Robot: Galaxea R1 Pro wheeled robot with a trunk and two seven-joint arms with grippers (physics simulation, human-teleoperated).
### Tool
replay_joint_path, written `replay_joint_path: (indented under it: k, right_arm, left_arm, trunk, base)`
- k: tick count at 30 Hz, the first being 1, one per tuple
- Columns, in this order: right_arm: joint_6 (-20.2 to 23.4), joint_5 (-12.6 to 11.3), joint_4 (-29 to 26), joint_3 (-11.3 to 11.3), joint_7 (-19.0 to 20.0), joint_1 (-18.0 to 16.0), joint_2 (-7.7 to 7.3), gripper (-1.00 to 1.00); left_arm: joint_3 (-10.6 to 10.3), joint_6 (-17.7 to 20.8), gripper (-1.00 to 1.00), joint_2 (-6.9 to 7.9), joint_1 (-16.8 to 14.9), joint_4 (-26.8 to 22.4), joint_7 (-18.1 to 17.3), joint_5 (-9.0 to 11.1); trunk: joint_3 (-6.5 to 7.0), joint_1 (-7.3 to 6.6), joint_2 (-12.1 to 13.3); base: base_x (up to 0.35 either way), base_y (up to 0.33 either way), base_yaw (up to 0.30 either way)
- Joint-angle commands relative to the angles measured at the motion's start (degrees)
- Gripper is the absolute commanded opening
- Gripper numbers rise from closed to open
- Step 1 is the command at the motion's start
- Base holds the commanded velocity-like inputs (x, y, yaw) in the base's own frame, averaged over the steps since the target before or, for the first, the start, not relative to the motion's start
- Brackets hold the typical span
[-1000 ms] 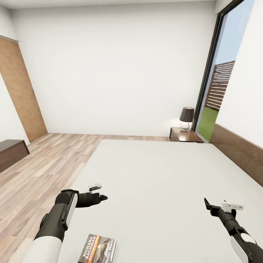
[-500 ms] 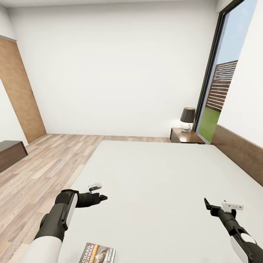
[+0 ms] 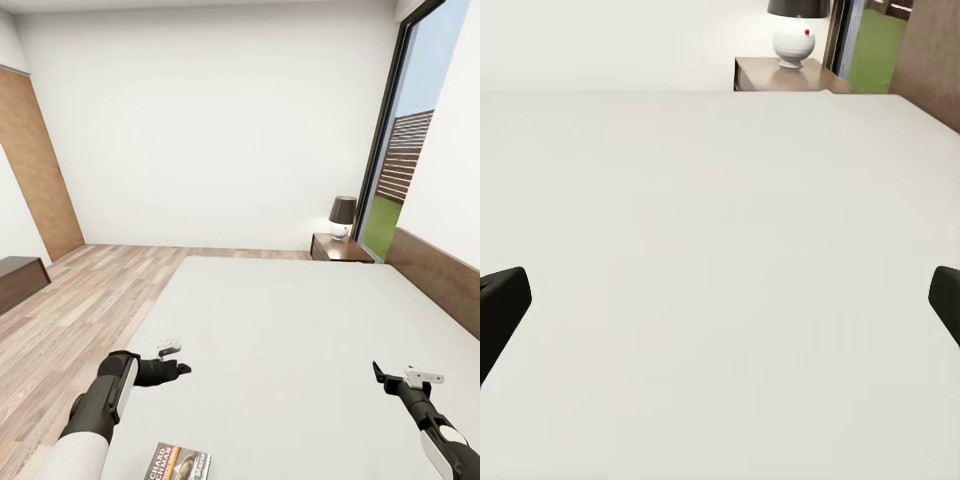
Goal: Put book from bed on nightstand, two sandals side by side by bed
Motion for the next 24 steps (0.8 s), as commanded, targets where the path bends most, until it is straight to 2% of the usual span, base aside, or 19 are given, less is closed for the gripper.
replay_joint_path:
  k: [1, 4, 5, 13, 14, 24]
  right_arm:
    - [-0.1, -0.6, 0.1, -0.1, 0.5, 0.0, 0.00, 1.00]
    - [-0.1, -0.6, 0.0, -0.1, 0.5, 0.0, 0.00, 1.00]
    - [-0.1, -0.6, 0.0, -0.1, 0.5, 0.0, 0.00, 1.00]
    - [-0.1, -0.6, 0.0, -0.1, 0.5, 0.0, 0.00, 1.00]
    - [-0.1, -0.6, 0.0, -0.1, 0.5, 0.0, 0.00, 1.00]
    - [-0.1, -0.6, 0.0, -0.1, 0.5, 0.0, -0.03, 1.00]
  left_arm:
    - [0.3, 0.2, 1.00, 0.26, -0.1, 0.9, -0.2, -0.6]
    - [0.3, 0.2, 1.00, 0.65, -0.1, 1.9, 0.8, -0.6]
    - [0.3, 0.2, 1.00, 0.89, -0.1, 2.3, 2.2, -0.6]
    - [0.3, 0.2, 1.00, 1.07, -0.1, 2.7, 5.9, -0.6]
    - [0.4, 0.3, 1.00, 1.49, -0.1, 2.7, 6.4, -0.5]
    - [0.3, 0.3, 1.00, 1.74, -0.1, 2.7, 6.6, -0.5]
  trunk:
    - [-0.07, 0.00, 0.0]
    - [-0.07, 0.00, 0.0]
    - [-0.07, 0.00, 0.0]
    - [-0.07, 0.00, 0.0]
    - [-0.07, 0.00, 0.0]
    - [-0.07, 0.00, 0.0]
  base:
    - [0.000, 0.000, 0.000]
    - [0.000, 0.000, 0.000]
    - [0.000, 0.000, 0.000]
    - [0.000, 0.000, 0.000]
    - [0.000, 0.000, 0.000]
    - [0.000, 0.000, 0.000]
